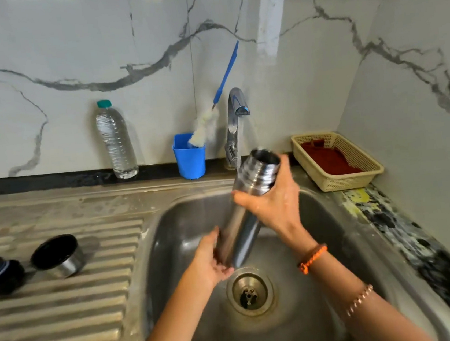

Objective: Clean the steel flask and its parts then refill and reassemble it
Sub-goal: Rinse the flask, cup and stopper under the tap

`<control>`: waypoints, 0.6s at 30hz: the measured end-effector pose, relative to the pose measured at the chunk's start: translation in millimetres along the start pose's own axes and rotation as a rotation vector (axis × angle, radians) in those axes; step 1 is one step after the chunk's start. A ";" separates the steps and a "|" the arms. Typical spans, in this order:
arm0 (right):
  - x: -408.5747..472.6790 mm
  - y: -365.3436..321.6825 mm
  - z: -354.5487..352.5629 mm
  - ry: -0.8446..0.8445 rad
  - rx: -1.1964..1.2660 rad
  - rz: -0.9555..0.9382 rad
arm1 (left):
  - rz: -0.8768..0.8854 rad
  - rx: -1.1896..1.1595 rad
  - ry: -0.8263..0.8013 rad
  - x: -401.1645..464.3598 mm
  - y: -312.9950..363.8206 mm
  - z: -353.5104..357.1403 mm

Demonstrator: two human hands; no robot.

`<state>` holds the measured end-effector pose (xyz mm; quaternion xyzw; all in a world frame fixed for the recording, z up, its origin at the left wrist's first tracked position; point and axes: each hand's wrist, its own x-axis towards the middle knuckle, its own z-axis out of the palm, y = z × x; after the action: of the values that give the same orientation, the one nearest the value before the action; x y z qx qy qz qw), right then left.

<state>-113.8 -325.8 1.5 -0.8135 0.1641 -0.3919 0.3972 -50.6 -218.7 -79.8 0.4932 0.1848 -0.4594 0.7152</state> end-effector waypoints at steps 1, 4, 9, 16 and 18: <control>-3.7 1.9 3.7 -0.061 -0.007 0.036 | -0.044 0.000 0.011 -3.5 -3.3 -1.8; -3.0 -11.7 -7.4 -0.031 -0.005 -0.037 | -0.047 0.098 -0.001 -16.1 -4.6 2.4; 27.6 -40.8 -16.3 0.176 0.104 -0.182 | 0.181 0.018 -0.052 -12.1 41.1 15.2; 26.5 -27.7 2.1 -0.002 0.040 -0.054 | 0.066 -0.067 0.027 -14.3 24.9 1.3; 42.9 -45.7 -9.9 0.156 0.107 -0.180 | 0.222 -0.130 0.002 -18.0 49.6 11.8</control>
<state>-96.1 -326.9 62.4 -0.7696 0.0997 -0.4964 0.3890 -20.3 -216.0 -35.0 0.4638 0.1591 -0.3640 0.7919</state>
